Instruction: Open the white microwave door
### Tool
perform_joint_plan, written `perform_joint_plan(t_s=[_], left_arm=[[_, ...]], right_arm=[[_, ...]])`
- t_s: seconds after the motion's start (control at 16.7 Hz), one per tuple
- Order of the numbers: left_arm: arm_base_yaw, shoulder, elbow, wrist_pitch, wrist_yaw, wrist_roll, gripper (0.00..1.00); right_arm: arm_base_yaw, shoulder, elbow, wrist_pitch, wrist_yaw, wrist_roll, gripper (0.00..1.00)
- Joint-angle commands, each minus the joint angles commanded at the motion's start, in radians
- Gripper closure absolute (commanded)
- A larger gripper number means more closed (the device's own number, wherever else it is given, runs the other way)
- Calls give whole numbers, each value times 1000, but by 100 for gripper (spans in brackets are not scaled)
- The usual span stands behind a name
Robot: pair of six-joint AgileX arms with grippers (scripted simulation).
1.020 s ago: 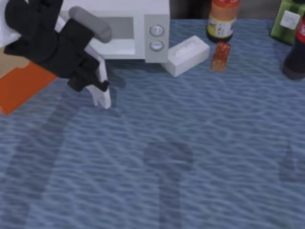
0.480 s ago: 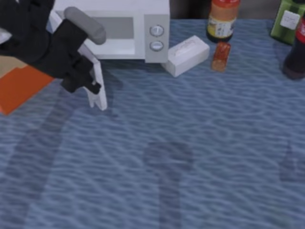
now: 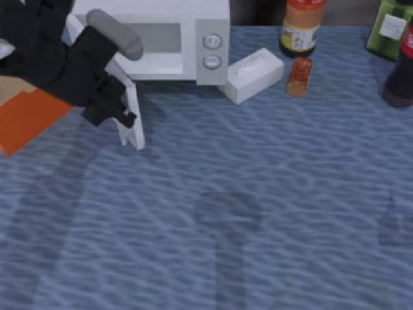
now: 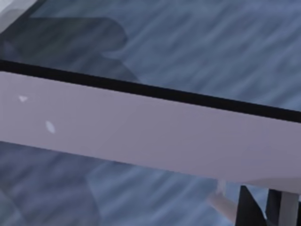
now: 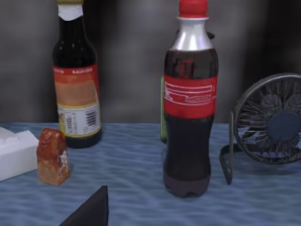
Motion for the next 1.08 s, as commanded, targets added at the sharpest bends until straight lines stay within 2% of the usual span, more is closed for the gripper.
perform_joint_plan(t_s=[0.84,1.08], left_arm=[[-2,3,-3,-2,5,2,100],[24,1,2,-22,32,66,100]], right_arm=[[0,0,0,0,0,0,0],[0,0,0,0,0,0,0]])
